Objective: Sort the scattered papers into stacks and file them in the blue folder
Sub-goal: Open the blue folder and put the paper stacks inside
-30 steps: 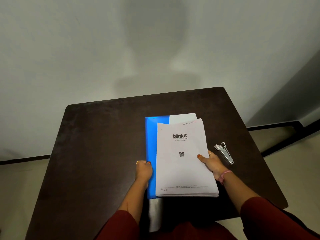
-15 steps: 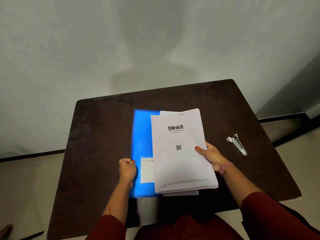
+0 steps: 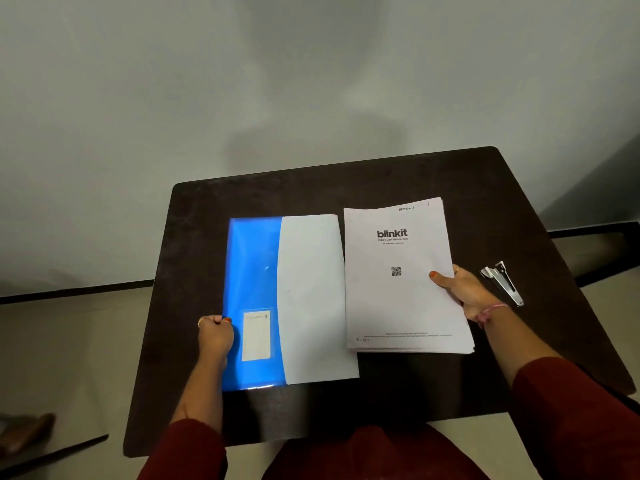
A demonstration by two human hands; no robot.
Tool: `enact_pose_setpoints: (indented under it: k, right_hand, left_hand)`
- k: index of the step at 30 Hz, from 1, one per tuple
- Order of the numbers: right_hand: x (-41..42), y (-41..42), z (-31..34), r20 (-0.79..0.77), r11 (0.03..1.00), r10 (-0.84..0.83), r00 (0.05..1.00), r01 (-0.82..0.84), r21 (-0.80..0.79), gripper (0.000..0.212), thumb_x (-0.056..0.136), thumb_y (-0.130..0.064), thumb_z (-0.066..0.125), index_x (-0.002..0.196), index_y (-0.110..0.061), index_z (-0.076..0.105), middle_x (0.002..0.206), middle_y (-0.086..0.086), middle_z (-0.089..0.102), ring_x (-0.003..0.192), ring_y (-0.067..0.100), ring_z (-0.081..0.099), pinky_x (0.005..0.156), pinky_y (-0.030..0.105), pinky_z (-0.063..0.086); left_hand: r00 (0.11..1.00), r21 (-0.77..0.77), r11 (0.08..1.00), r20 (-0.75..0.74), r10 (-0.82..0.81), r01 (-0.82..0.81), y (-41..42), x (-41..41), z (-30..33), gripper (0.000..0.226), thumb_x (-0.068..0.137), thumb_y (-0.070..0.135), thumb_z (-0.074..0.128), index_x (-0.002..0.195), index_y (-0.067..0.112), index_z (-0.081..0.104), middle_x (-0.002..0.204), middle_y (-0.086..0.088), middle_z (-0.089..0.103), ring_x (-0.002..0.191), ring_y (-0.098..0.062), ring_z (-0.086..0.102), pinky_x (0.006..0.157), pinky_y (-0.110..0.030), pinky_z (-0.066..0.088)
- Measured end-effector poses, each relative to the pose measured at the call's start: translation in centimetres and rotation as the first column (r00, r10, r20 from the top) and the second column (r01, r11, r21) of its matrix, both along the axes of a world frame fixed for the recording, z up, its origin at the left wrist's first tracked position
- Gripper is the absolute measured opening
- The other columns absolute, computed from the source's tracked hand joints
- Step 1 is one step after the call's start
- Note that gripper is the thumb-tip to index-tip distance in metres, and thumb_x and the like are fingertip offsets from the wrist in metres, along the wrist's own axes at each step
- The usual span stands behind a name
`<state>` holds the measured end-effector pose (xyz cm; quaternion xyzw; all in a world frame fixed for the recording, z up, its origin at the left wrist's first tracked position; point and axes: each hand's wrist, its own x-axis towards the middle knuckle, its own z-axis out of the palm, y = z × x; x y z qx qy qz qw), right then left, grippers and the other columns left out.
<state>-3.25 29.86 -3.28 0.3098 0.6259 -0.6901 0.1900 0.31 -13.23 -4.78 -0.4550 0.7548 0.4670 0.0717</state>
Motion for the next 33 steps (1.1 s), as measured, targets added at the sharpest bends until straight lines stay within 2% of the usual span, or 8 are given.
enact_pose_setpoints:
  k: [8, 12, 16, 20, 24, 27, 30, 33]
  right_hand:
    - [-1.1, 1.2, -1.0, 0.035, 0.984, 0.084, 0.996, -0.088, 0.155, 0.019, 0.091, -0.008, 0.059, 0.110, -0.010, 0.057, 0.118, 0.015, 0.062, 0.095, 0.030, 0.062, 0.083, 0.041, 0.051]
    - [-1.5, 1.0, -1.2, 0.022, 0.951, 0.136, 0.991, -0.137, 0.278, 0.030, 0.092, -0.005, 0.059, 0.121, 0.000, 0.055, 0.124, 0.018, 0.061, 0.108, 0.034, 0.060, 0.099, 0.047, 0.046]
    - [-1.8, 0.0, -1.1, -0.001, 0.895, 0.169, 0.986, -0.154, 0.418, 0.032, 0.092, -0.002, 0.057, 0.123, 0.002, 0.053, 0.124, 0.016, 0.060, 0.109, 0.032, 0.058, 0.094, 0.036, 0.045]
    - [-2.2, -0.7, -1.5, 0.077, 0.753, 0.195, 0.978, -0.199, 0.627, 0.040, 0.090, -0.008, 0.061, 0.126, 0.003, 0.046, 0.127, 0.019, 0.057, 0.116, 0.036, 0.054, 0.096, 0.037, 0.040]
    - [-2.3, -1.3, -1.1, 0.128, 0.621, 0.154, 0.980, -0.197, 0.758, 0.061, 0.088, -0.017, 0.064, 0.139, -0.003, 0.035, 0.139, 0.021, 0.044, 0.126, 0.040, 0.042, 0.104, 0.048, 0.035]
    - [-1.5, -3.5, 0.1, 0.084, 0.461, 0.130, 0.988, -0.135, 0.877, 0.057, 0.089, -0.023, 0.060, 0.140, -0.008, 0.037, 0.140, 0.019, 0.039, 0.128, 0.039, 0.037, 0.102, 0.052, 0.034]
    - [-0.3, -8.4, 0.9, -0.077, 0.413, 0.312, 0.947, -0.063, 0.908, 0.044, 0.091, -0.021, 0.057, 0.132, -0.007, 0.047, 0.136, 0.013, 0.044, 0.124, 0.033, 0.041, 0.099, 0.047, 0.040]
    - [0.5, -14.7, 0.4, -0.096, 0.421, 0.560, 0.823, -0.182, 0.889, 0.039, 0.093, -0.024, 0.051, 0.129, -0.010, 0.051, 0.136, 0.008, 0.045, 0.124, 0.028, 0.042, 0.100, 0.038, 0.038]
  left_hand:
    - [1.000, 0.026, 1.000, 0.012, 0.007, -0.008, -1.5, -0.7, -0.1, 0.010, 0.098, 0.010, 0.047, 0.107, 0.004, 0.046, 0.111, -0.018, 0.055, 0.095, -0.025, 0.050, 0.081, -0.038, 0.040]
    - [1.000, 0.024, 0.999, -0.001, 0.032, -0.032, -1.6, -0.8, -0.4, 0.013, 0.097, 0.013, 0.051, 0.108, 0.005, 0.050, 0.115, -0.018, 0.058, 0.099, -0.028, 0.055, 0.083, -0.039, 0.043]
    - [0.997, -0.142, 0.987, 0.037, -0.067, 0.072, -1.3, -0.8, -0.3, 0.025, 0.091, 0.013, 0.059, 0.114, 0.006, 0.052, 0.121, -0.018, 0.055, 0.110, -0.034, 0.054, 0.091, -0.044, 0.046]
    - [0.956, -0.354, 0.888, 0.121, -0.266, 0.292, -0.1, -0.7, 0.1, 0.041, 0.087, 0.014, 0.063, 0.126, 0.009, 0.049, 0.138, -0.016, 0.035, 0.125, -0.035, 0.038, 0.105, -0.048, 0.031]
    - [0.842, -0.427, 0.749, 0.059, -0.536, 0.507, 1.4, -0.6, -0.1, 0.046, 0.089, 0.012, 0.058, 0.134, 0.009, 0.047, 0.149, -0.010, 0.028, 0.136, -0.030, 0.031, 0.112, -0.044, 0.025]
    - [0.711, -0.409, 0.638, 0.039, -0.703, 0.653, 1.8, -0.8, -0.7, 0.051, 0.092, 0.013, 0.054, 0.141, 0.008, 0.042, 0.156, -0.006, 0.021, 0.143, -0.025, 0.022, 0.116, -0.041, 0.020]
    - [0.577, -0.350, 0.509, 0.124, -0.807, 0.787, 2.0, -1.2, -1.3, 0.060, 0.096, 0.018, 0.051, 0.149, 0.007, 0.026, 0.161, -0.008, 0.004, 0.148, -0.026, 0.005, 0.119, -0.046, 0.009]
    - [0.500, -0.258, 0.441, 0.249, -0.829, 0.860, 2.0, -1.7, -1.3, 0.068, 0.099, 0.025, 0.048, 0.152, 0.007, 0.010, 0.160, -0.007, -0.012, 0.147, -0.028, -0.008, 0.117, -0.050, 0.004]
